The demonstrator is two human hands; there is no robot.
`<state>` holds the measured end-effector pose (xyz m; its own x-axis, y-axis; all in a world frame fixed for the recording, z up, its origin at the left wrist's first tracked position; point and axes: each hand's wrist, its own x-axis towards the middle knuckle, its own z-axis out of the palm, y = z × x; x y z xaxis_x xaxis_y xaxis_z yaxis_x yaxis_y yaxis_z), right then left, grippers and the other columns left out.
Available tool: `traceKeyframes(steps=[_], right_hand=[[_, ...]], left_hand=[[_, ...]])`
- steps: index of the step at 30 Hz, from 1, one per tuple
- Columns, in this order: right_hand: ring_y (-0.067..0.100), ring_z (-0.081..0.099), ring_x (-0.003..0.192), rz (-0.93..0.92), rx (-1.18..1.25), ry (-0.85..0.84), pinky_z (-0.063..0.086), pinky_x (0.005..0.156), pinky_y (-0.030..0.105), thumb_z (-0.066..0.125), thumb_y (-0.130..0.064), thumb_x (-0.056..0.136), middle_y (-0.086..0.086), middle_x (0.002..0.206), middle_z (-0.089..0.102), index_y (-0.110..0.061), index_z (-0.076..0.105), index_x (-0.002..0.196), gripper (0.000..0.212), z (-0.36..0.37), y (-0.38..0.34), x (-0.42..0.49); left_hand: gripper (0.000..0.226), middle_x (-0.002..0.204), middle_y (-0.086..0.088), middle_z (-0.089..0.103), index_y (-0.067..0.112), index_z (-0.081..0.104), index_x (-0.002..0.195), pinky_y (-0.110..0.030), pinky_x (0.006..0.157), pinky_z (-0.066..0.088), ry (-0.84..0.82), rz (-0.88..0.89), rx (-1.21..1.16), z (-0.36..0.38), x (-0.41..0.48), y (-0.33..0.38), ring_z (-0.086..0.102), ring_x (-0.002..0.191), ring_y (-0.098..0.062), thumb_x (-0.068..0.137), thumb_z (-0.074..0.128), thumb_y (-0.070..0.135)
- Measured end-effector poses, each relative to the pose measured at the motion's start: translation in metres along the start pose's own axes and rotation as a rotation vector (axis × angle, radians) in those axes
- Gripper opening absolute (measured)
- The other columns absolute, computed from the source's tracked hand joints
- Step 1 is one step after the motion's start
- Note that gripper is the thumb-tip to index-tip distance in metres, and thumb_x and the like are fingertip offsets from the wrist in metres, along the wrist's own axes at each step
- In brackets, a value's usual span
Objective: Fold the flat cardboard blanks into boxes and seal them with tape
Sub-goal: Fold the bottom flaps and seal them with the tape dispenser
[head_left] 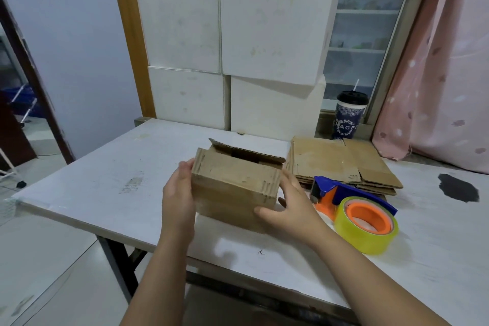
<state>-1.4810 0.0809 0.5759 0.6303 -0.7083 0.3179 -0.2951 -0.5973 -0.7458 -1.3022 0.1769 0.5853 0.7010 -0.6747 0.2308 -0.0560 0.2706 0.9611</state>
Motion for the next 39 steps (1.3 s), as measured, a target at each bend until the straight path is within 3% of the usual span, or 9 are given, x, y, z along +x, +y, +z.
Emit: traceKeyframes(steps=[3,10,15,18,24,26,31,35,39], right_hand=[[-0.014,0.033,0.111,0.061,-0.07,-0.115,0.031,0.08,-0.003,0.072,-0.038,0.076,-0.026,0.128,0.021,-0.062,0.041,0.117,0.057,-0.011,-0.002,0.007],[0.025,0.046,0.11,0.129,-0.337,-0.435,0.049,0.086,0.036,0.076,-0.045,0.066,0.003,0.127,0.035,-0.061,0.03,0.124,0.076,-0.04,-0.028,0.025],[0.022,0.049,0.1,0.101,-0.243,-0.397,0.05,0.081,0.032,0.082,-0.035,0.068,0.002,0.118,0.035,-0.056,0.029,0.113,0.073,-0.039,-0.029,0.023],[0.013,0.048,0.098,0.064,-0.196,-0.339,0.042,0.07,0.02,0.084,-0.034,0.069,-0.001,0.118,0.036,-0.054,0.024,0.116,0.079,-0.042,-0.025,0.02],[-0.001,0.049,0.099,0.012,-0.089,-0.228,0.039,0.067,0.008,0.086,-0.031,0.068,-0.009,0.125,0.038,-0.067,0.013,0.105,0.089,-0.042,-0.019,0.016],[-0.004,0.054,0.098,0.023,-0.017,-0.178,0.043,0.069,0.006,0.087,-0.027,0.067,-0.008,0.127,0.042,-0.067,0.014,0.105,0.091,-0.042,-0.018,0.014],[-0.026,0.053,0.073,0.021,0.005,-0.121,0.038,0.057,-0.001,0.087,-0.019,0.067,-0.021,0.097,0.046,-0.058,0.017,0.113,0.092,-0.043,-0.012,0.009],[-0.021,0.053,0.06,0.042,-0.061,-0.127,0.038,0.053,0.001,0.086,-0.019,0.068,-0.02,0.08,0.045,-0.048,0.015,0.12,0.092,-0.046,-0.013,0.009],[0.0,0.058,0.074,0.054,-0.142,-0.18,0.039,0.059,0.004,0.085,-0.027,0.07,-0.016,0.093,0.051,-0.047,0.015,0.127,0.092,-0.05,-0.018,0.011]], left_hand=[[0.043,0.109,0.026,0.056,0.048,0.052,0.114,-0.012,0.068,0.045,-0.193,0.034,0.198,-0.005,0.004,0.011,0.053,0.09,0.018,0.08,0.033,0.067],[0.083,0.111,0.001,0.07,0.016,0.064,0.117,-0.047,0.095,0.047,-0.272,-0.331,0.017,-0.014,0.023,0.029,0.063,0.107,-0.022,0.069,0.037,0.079],[0.041,0.098,-0.002,0.07,0.014,0.076,0.084,-0.028,0.079,0.05,-0.515,-0.239,-0.008,-0.016,0.028,0.029,0.062,0.1,-0.02,0.098,0.038,0.02],[0.047,0.122,-0.002,0.064,0.014,0.073,0.106,-0.021,0.079,0.052,-0.613,-0.231,-0.05,-0.017,0.025,0.03,0.061,0.11,-0.015,0.093,0.03,0.0],[0.034,0.14,0.011,0.042,0.034,0.057,0.127,-0.035,0.104,0.041,-0.645,-0.238,0.311,-0.014,0.022,0.041,0.045,0.124,-0.009,0.095,0.045,0.037],[0.059,0.136,0.01,0.042,0.029,0.054,0.129,-0.038,0.1,0.044,-0.64,-0.334,0.4,-0.011,0.024,0.044,0.048,0.119,-0.014,0.074,0.058,0.051],[0.036,0.125,0.009,0.043,0.039,0.063,0.095,-0.033,0.084,0.048,-0.69,-0.206,0.56,-0.012,0.034,0.039,0.047,0.106,-0.013,0.1,0.035,0.018],[0.032,0.13,0.023,0.034,0.066,0.05,0.11,-0.028,0.079,0.054,-0.914,-0.229,0.644,-0.016,0.04,0.048,0.04,0.116,-0.007,0.097,0.039,0.038],[0.028,0.116,0.015,0.049,0.054,0.061,0.1,-0.027,0.076,0.057,-1.002,-0.238,0.77,-0.01,0.045,0.061,0.054,0.104,-0.012,0.1,0.036,0.041]])
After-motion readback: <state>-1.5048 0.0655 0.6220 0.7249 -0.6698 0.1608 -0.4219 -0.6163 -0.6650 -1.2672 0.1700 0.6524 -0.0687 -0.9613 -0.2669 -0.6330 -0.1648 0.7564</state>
